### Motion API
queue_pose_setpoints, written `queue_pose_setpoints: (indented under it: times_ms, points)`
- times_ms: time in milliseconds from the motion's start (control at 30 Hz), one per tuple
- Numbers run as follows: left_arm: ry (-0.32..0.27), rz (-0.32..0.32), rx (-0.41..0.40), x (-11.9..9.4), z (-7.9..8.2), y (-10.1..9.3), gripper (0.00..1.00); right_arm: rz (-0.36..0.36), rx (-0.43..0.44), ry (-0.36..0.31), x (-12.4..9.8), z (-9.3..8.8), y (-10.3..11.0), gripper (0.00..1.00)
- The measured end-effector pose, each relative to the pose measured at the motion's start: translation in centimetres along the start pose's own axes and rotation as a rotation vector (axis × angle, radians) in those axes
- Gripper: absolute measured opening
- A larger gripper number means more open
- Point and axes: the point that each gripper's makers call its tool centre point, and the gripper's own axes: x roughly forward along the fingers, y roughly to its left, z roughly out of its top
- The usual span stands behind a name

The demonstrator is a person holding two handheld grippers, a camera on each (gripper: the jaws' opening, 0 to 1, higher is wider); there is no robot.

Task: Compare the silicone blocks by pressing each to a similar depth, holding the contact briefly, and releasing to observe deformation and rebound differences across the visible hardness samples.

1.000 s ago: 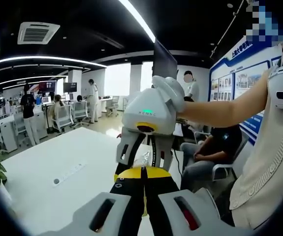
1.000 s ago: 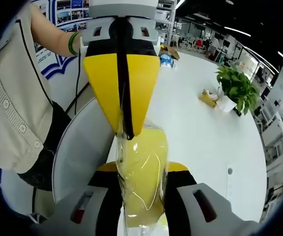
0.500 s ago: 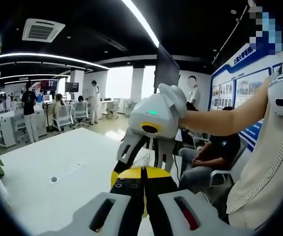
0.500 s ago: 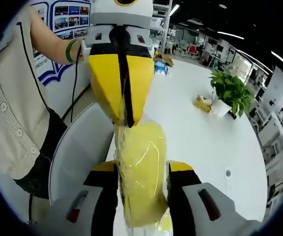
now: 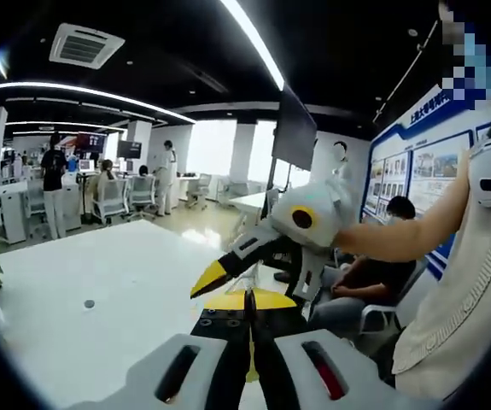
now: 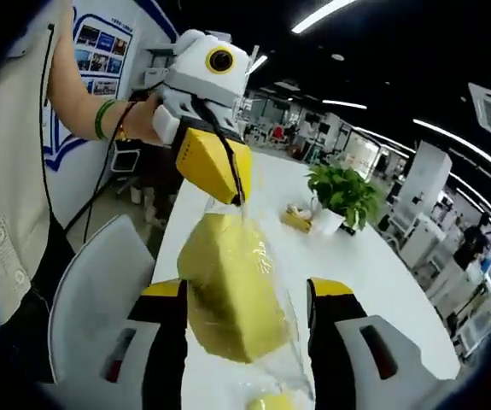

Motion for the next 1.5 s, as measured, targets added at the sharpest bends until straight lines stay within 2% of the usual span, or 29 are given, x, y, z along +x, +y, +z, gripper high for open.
queue_pose_setpoints:
  times_ms: [67, 200, 300, 367, 467, 500, 567, 600, 633, 700, 767, 800, 867, 900, 933, 1000, 1067, 1133, 1167, 1200, 1300, 1367, 1500]
  points:
    - [-0.009, 0.004, -0.022, -0.1, -0.1, 0.2, 0.0, -0.039, 0.033, -0.026, -0.5, -0.3, 0.1, 0.63]
    - [-0.001, 0.01, -0.05, 0.0, -1.0, 0.5, 0.0, -0.15, 0.159, -0.095, -2.0, -1.2, 0.8, 0.82]
    - [0.006, 0.012, -0.071, 0.3, -2.0, 1.0, 0.0, -0.232, 0.223, -0.143, -3.3, -2.0, 1.6, 0.88]
    - [0.012, 0.02, -0.089, 0.5, -2.8, 1.6, 0.0, -0.282, 0.282, -0.153, -4.2, -3.0, 2.3, 0.89]
    - [0.011, 0.013, -0.144, 0.9, -4.1, 2.5, 0.0, -0.334, 0.392, -0.204, -5.6, -3.9, 3.5, 0.9]
    - [0.016, 0.011, -0.172, 1.1, -4.6, 2.7, 0.0, -0.37, 0.426, -0.221, -6.3, -4.3, 3.7, 0.89]
    - [0.02, 0.024, -0.188, 1.5, -5.8, 3.8, 0.0, -0.427, 0.456, -0.219, -7.4, -5.1, 4.1, 0.88]
    - [0.031, 0.022, -0.224, 1.8, -6.8, 4.2, 0.0, -0.481, 0.458, -0.205, -8.3, -5.7, 4.3, 0.86]
    - [0.036, 0.022, -0.228, 2.0, -7.5, 4.6, 0.0, -0.512, 0.464, -0.201, -8.8, -6.0, 4.6, 0.86]
    - [0.052, 0.014, -0.267, 2.6, -9.2, 5.1, 0.0, -0.574, 0.511, -0.221, -10.2, -6.4, 5.1, 0.87]
    - [0.077, 0.03, -0.265, 3.1, -11.1, 6.2, 0.0, -0.638, 0.559, -0.241, -11.6, -6.9, 5.4, 0.87]
    - [0.093, 0.02, -0.302, 3.2, -12.0, 6.4, 0.0, -0.657, 0.579, -0.244, -12.0, -7.2, 5.6, 0.87]
    - [0.101, 0.031, -0.331, 3.7, -13.5, 7.4, 0.0, -0.689, 0.622, -0.243, -12.8, -7.7, 6.1, 0.86]
    - [0.107, 0.012, -0.362, 4.0, -14.3, 7.5, 0.0, -0.697, 0.629, -0.24, -12.9, -7.9, 6.2, 0.85]
    - [0.112, 0.017, -0.356, 4.1, -14.9, 8.0, 0.0, -0.716, 0.638, -0.221, -13.3, -8.3, 6.4, 0.85]
    - [0.129, 0.005, -0.393, 4.4, -16.2, 8.4, 0.0, -0.745, 0.665, -0.217, -13.8, -8.7, 6.5, 0.83]
    - [0.136, 0.019, -0.467, 4.5, -17.6, 9.7, 0.0, -0.761, 0.675, -0.202, -14.2, -9.1, 6.6, 0.83]
    - [0.139, 0.039, -0.481, 4.4, -18.8, 11.3, 0.0, -0.784, 0.682, -0.162, -14.5, -9.8, 6.7, 0.81]
    - [0.163, 0.053, -0.463, 4.2, -19.5, 12.0, 0.0, -0.804, 0.683, -0.121, -15.0, -10.6, 6.7, 0.79]
    - [0.184, 0.075, -0.444, 4.0, -20.0, 12.7, 0.0, -0.814, 0.682, -0.113, -15.1, -10.8, 6.6, 0.78]
    - [0.154, 0.093, -0.445, 3.5, -19.8, 14.3, 0.0, -0.852, 0.708, -0.117, -16.0, -11.2, 6.3, 0.78]
    - [0.174, 0.129, -0.443, 3.2, -20.5, 16.1, 0.0, -0.86, 0.721, -0.112, -16.1, -11.4, 6.3, 0.78]
    - [0.208, 0.174, -0.413, 2.9, -22.2, 19.3, 0.0, -0.86, 0.738, -0.059, -15.6, -12.4, 6.4, 0.76]
